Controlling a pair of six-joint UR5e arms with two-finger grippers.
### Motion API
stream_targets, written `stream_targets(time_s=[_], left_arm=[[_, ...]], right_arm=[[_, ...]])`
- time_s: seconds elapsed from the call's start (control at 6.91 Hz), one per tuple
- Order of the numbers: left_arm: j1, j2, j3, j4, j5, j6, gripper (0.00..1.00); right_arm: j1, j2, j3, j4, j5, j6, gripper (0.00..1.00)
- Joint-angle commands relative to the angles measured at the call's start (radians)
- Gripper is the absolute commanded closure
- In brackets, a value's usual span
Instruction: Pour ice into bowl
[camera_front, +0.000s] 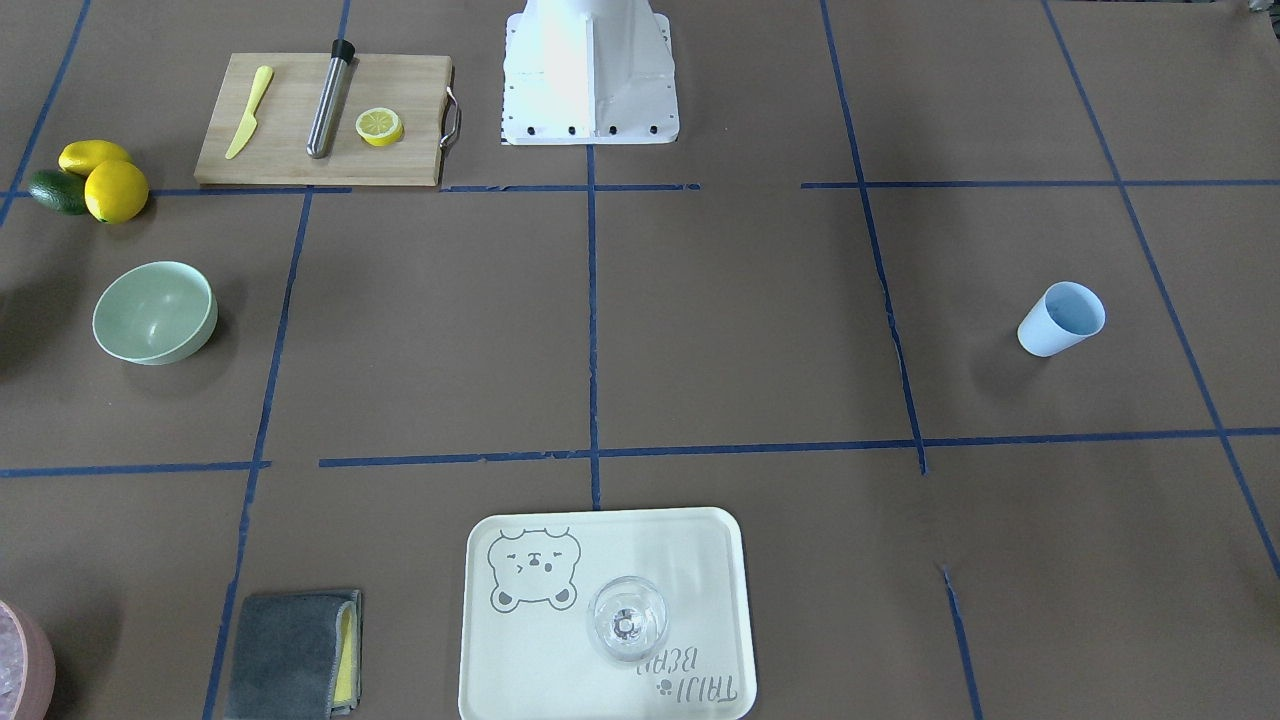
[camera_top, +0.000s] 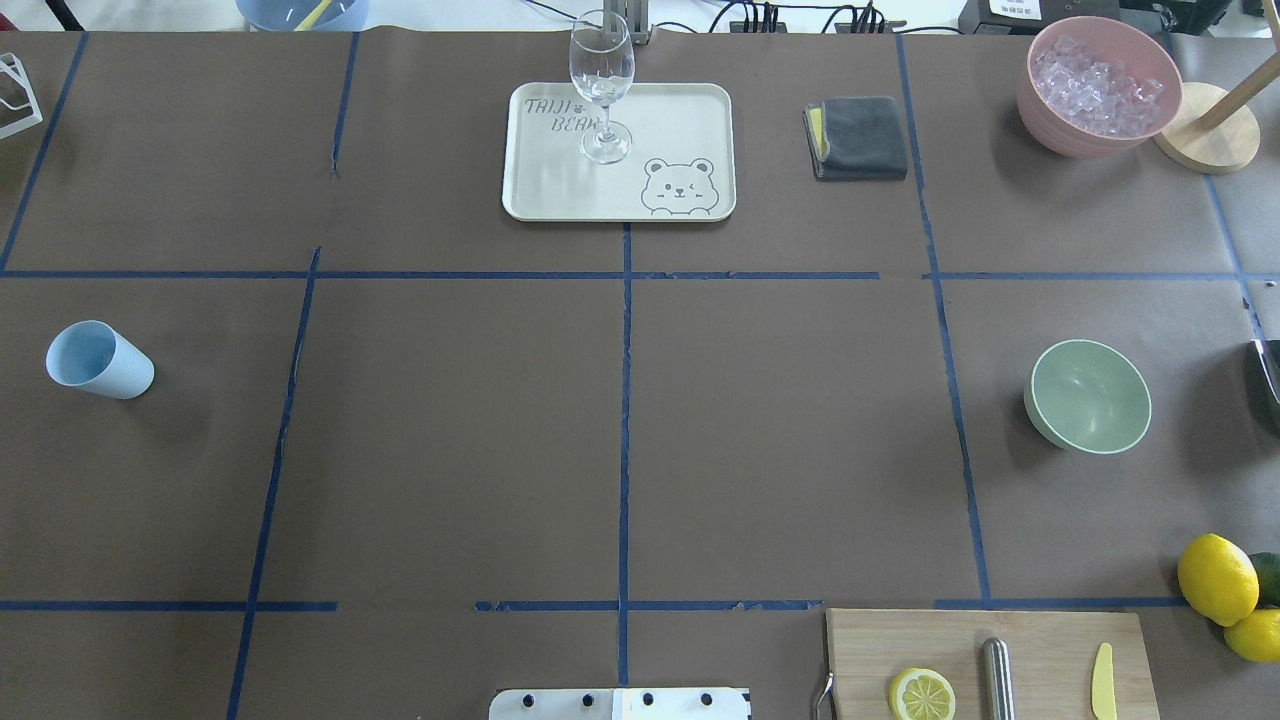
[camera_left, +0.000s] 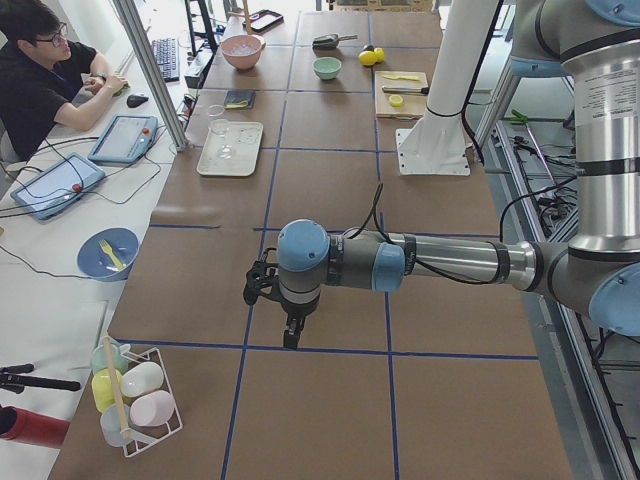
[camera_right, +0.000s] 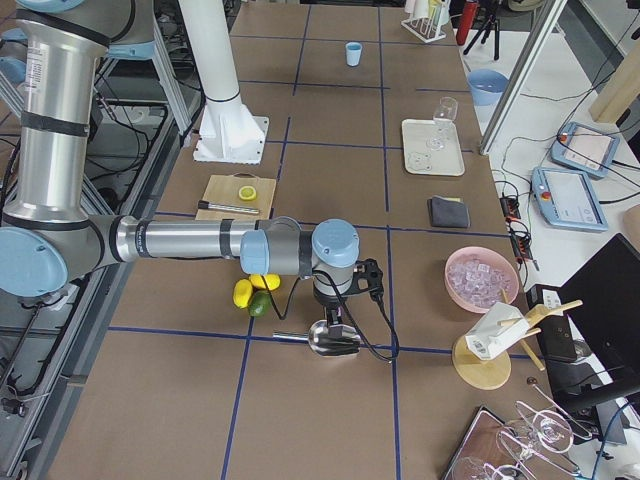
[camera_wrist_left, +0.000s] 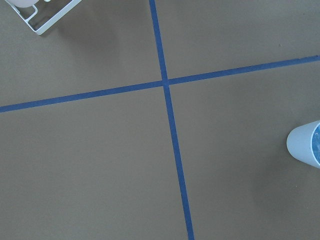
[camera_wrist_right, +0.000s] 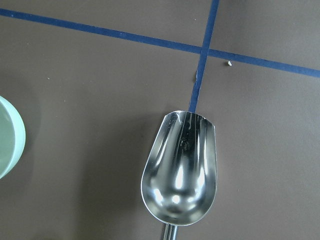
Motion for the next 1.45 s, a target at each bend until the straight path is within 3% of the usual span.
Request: stream_targets(time_s=[0.0, 0.29, 0.72, 1.01, 1.3], left_arm=[[0.0, -0.002, -0.006, 0.0, 0.0, 0.002, 0.0], [0.0, 0.0, -0.019, 0.0, 0.002, 0.002, 0.0], [0.0, -0.003, -0.023, -0.027, 0.002, 0.002, 0.0], [0.0, -0.003, -0.019, -0.055, 0.002, 0.002, 0.0], [0.0, -0.002, -0.017, -0.057, 0.002, 0.002, 0.0]], right_arm=[[0.0, 0.002, 0.014, 0.001, 0.0, 0.002, 0.0], [0.02, 0.044, 0.077, 0.001, -0.003, -0.001, 0.0], [0.018, 0.1, 0.091, 0.016, 0.006, 0.024, 0.0], [0.008, 0.085, 0.078, 0.196, 0.043, 0.038, 0.0], [-0.163, 0.101, 0.077, 0.233, 0.075, 0.094, 0.0]])
